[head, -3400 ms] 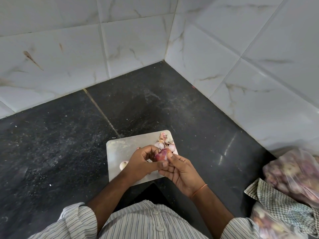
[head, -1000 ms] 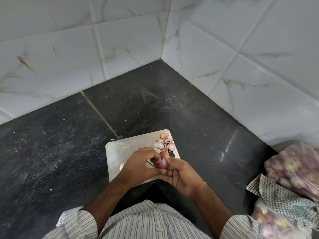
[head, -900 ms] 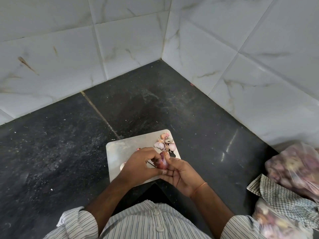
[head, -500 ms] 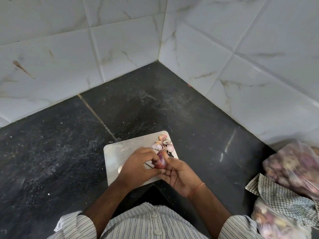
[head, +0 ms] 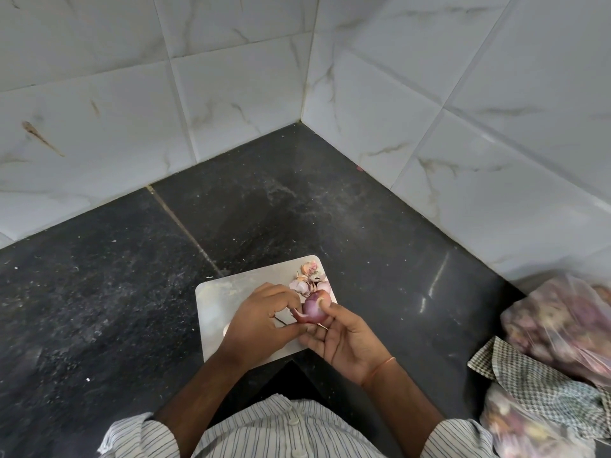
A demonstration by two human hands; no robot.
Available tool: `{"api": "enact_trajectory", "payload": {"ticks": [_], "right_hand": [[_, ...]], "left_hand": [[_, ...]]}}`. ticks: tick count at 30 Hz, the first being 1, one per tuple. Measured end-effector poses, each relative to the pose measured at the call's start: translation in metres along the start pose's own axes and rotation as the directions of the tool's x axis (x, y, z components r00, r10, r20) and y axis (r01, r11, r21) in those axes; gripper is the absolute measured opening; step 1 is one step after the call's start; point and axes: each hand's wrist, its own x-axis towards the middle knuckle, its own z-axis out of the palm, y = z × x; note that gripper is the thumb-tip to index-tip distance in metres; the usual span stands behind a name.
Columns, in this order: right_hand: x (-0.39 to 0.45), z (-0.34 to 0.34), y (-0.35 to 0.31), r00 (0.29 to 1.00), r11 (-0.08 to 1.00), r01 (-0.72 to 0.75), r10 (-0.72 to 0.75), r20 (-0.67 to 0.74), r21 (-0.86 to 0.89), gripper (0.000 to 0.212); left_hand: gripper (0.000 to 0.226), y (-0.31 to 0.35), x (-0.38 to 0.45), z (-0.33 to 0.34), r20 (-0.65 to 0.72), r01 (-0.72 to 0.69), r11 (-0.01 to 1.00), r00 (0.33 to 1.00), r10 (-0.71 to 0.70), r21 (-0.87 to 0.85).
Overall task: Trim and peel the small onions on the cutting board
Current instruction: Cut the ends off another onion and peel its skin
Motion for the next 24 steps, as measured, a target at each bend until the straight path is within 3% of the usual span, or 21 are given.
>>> {"api": "enact_trajectory", "payload": {"ticks": [3, 8, 16, 20, 24], "right_hand": [[-0.001, 0.0, -0.005, 0.999, 0.999, 0.021, -0.02, 0.03, -0.05, 0.071], [-0.003, -0.003, -0.013, 0.995, 0.99, 0.037, -0.024, 0.097, -0.134, 0.05], [0.004, 0.0, -0.018, 0.997, 0.991, 0.081, -0.081, 0.0, -0.103, 0.04], [0.007, 0.004, -0.011, 0.994, 0.992, 0.105, -0.106, -0.016, -0.075, 0.046], [0.008, 0.007, -0.004, 0.99, 0.991, 0.133, -0.135, -0.044, -0.029, 0.05]], "left_hand": [[0.026, 0.002, 0.001, -0.001, -0.036, 0.025, 0.999, 0.999, -0.027, -0.033], [0.026, 0.0, -0.001, -0.001, -0.002, 0.027, 0.998, 1.0, -0.027, -0.06], [0.037, 0.007, 0.003, 0.002, -0.037, 0.128, 0.99, 0.991, -0.13, -0.058], [0.05, 0.013, 0.004, 0.011, -0.059, 0.185, 0.982, 0.981, -0.187, -0.038], [0.049, 0.017, 0.006, 0.016, -0.13, 0.187, 0.981, 0.973, -0.191, -0.045]]}}
